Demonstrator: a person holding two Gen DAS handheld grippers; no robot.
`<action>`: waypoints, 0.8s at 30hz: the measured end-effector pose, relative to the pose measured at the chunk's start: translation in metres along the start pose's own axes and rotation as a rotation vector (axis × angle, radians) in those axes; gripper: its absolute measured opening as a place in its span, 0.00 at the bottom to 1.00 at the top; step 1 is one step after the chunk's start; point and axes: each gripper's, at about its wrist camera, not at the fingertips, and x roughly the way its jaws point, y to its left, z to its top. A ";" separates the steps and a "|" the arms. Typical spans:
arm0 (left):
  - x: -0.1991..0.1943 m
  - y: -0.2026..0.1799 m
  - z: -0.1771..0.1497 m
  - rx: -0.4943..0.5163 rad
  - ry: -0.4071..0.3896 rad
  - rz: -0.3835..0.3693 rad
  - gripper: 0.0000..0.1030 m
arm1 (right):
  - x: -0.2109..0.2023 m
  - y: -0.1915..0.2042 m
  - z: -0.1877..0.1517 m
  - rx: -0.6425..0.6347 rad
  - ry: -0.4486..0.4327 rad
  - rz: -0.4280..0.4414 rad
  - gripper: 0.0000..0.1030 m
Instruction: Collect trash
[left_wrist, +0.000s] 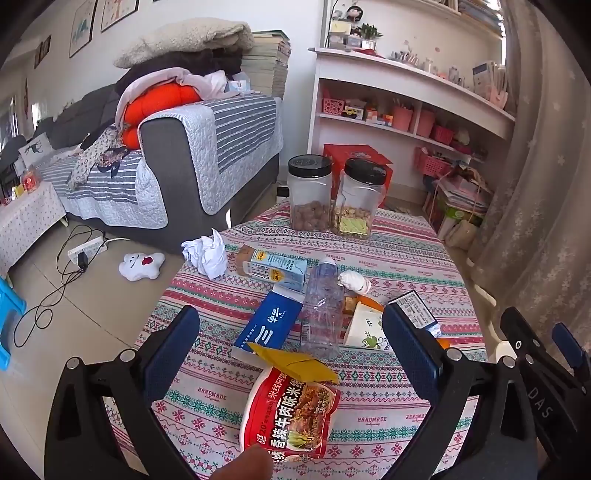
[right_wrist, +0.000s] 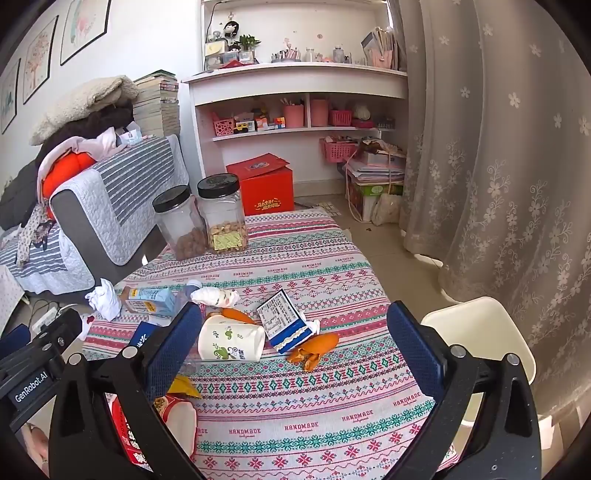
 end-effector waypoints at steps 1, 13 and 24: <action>0.000 0.000 0.000 0.000 0.001 -0.001 0.93 | 0.000 0.000 0.000 0.000 0.000 0.000 0.93; 0.002 0.002 -0.004 -0.004 0.006 0.000 0.93 | 0.001 0.003 -0.001 -0.001 0.001 -0.001 0.93; 0.002 0.004 -0.008 -0.007 0.012 0.001 0.93 | 0.001 0.007 -0.002 -0.001 0.001 -0.001 0.93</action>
